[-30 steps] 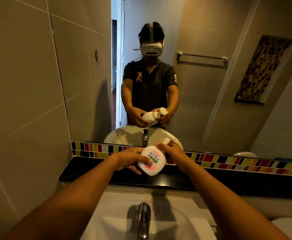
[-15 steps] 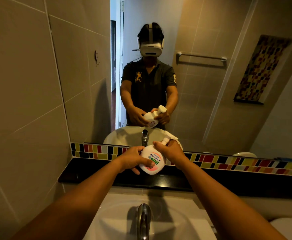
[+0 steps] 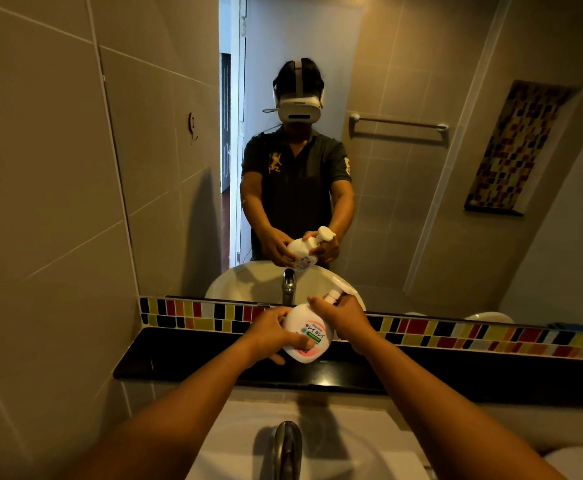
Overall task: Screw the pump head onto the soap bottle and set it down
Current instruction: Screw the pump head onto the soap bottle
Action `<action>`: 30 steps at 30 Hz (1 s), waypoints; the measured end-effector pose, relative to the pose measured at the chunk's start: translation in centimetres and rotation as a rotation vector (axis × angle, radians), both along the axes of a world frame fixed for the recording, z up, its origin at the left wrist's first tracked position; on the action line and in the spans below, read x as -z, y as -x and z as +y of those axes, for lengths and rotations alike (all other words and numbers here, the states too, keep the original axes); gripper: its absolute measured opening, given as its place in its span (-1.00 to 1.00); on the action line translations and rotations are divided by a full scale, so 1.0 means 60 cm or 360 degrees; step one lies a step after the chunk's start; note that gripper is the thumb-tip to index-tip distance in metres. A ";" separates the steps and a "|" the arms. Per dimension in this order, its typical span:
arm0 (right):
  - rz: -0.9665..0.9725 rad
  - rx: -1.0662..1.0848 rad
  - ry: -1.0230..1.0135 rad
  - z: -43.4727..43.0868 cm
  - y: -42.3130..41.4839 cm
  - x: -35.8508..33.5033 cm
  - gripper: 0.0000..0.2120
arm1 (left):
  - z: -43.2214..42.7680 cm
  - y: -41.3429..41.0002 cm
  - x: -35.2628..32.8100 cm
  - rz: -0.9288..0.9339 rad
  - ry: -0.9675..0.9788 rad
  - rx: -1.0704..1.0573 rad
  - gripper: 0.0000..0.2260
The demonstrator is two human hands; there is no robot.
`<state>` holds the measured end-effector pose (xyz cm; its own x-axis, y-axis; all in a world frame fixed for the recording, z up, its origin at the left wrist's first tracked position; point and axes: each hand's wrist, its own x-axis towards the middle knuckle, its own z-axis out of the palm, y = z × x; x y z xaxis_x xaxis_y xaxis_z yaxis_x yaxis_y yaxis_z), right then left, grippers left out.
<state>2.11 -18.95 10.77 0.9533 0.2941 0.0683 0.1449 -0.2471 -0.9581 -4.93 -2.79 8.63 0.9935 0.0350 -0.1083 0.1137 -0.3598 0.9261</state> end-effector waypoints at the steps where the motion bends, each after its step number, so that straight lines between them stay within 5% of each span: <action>1: 0.0012 -0.0037 -0.0017 0.000 0.002 0.000 -0.82 | 0.005 0.001 -0.001 0.0022 0.0039 0.0017 -0.42; 10: 0.0332 -0.0225 -0.0415 -0.025 0.014 -0.017 -0.70 | 0.032 0.012 0.009 0.0139 0.0203 -0.0014 -0.45; 30: 0.0139 -0.0052 -0.0245 -0.025 0.006 -0.017 -0.80 | 0.013 -0.004 0.052 0.0087 -0.0001 -0.0152 -0.45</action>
<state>1.77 -20.43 11.81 0.9477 0.3176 0.0321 0.0648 -0.0930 -0.9936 -4.66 -2.00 5.50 0.9782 0.1296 -0.1623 0.1980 -0.3455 0.9173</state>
